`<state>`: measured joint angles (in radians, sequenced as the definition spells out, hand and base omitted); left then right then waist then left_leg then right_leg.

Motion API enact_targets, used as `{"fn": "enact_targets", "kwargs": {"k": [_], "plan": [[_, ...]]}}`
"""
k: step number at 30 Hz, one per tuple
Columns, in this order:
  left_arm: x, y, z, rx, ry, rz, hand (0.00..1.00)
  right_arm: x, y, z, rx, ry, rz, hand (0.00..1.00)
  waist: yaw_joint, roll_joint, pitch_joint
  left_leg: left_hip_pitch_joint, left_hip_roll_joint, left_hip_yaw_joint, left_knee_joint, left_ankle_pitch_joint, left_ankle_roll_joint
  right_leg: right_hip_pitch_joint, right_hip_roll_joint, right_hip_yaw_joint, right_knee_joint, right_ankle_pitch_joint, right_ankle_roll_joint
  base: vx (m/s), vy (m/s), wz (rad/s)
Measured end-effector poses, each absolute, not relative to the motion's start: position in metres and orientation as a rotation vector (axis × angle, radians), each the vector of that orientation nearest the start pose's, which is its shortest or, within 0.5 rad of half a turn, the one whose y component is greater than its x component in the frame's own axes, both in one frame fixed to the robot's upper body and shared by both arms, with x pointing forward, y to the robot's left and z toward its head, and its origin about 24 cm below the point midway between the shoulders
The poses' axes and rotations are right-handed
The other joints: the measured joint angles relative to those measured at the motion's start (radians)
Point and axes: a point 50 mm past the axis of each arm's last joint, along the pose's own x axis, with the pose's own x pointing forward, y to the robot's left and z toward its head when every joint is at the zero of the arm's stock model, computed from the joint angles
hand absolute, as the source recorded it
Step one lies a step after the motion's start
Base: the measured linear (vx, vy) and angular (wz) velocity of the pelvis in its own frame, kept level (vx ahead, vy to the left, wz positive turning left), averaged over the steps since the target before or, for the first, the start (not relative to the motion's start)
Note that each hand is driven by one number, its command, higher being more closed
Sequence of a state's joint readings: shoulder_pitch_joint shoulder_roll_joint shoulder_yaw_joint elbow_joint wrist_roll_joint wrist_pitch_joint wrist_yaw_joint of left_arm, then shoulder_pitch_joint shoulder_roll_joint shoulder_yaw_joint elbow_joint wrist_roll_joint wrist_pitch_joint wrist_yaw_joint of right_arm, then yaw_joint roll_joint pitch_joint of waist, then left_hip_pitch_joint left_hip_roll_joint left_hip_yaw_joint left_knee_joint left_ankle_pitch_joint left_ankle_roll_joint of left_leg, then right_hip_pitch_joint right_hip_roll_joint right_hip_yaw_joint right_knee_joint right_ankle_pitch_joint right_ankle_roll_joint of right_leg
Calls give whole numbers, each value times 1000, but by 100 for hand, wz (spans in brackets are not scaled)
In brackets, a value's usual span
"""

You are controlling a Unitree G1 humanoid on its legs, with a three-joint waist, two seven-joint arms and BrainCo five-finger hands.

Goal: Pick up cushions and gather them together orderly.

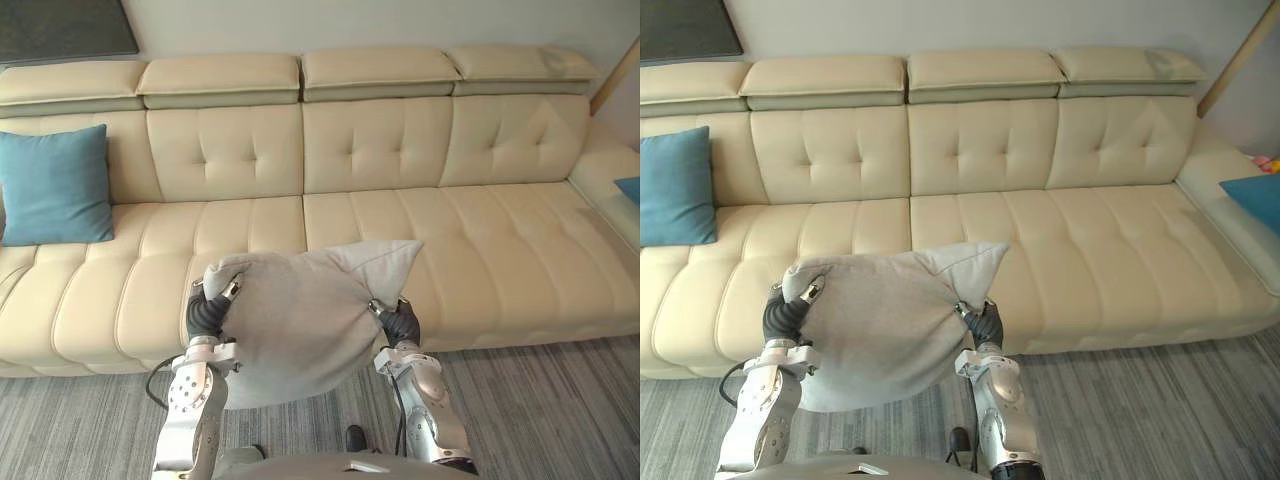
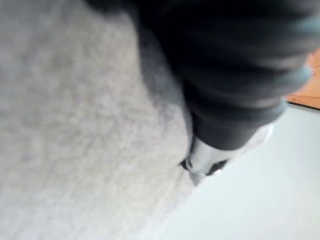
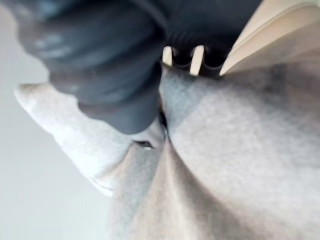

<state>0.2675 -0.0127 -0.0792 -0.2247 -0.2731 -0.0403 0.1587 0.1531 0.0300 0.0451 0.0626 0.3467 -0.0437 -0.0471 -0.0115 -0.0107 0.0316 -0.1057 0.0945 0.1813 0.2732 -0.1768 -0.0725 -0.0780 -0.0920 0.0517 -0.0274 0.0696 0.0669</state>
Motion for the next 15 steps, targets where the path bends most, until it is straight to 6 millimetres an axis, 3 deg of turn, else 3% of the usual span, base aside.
{"fn": "enact_targets", "kwargs": {"k": [5, 8, 12, 13, 15], "plan": [[202, 154, 38, -303, 11, 179, 100, 223, -144, 0, 370, 156, -79, 100, -3, 12, 37, -36, 34, 42, 121, -81, 11, -99, 24, 23, 183, -59, -29, 2, 50, -35], [203, 154, 39, -303, 8, 182, 100, 223, -143, 0, 370, 153, -74, 100, -6, 21, 55, -31, 41, 40, 151, -109, 20, -147, 21, -54, 302, -63, -35, 2, 55, -35], [209, 155, 45, -291, -20, 169, 100, 227, -143, 2, 367, 144, -69, 100, -27, 22, 93, -8, 25, 36, 143, -134, 54, -161, -12, -101, 356, -65, -40, -32, 79, -4], [210, 155, 46, -288, -23, 165, 100, 230, -145, 1, 366, 148, -73, 100, -31, 30, 108, 6, 26, 34, 133, -135, 60, -175, -8, -120, 378, -108, -58, -59, 63, 3], [212, 155, 48, -279, -32, 158, 100, 230, -144, -1, 368, 158, -74, 100, -31, 33, 111, 17, 27, 15, 116, -137, 64, -192, 6, -128, 317, -123, -47, 2, -16, 21]]}}
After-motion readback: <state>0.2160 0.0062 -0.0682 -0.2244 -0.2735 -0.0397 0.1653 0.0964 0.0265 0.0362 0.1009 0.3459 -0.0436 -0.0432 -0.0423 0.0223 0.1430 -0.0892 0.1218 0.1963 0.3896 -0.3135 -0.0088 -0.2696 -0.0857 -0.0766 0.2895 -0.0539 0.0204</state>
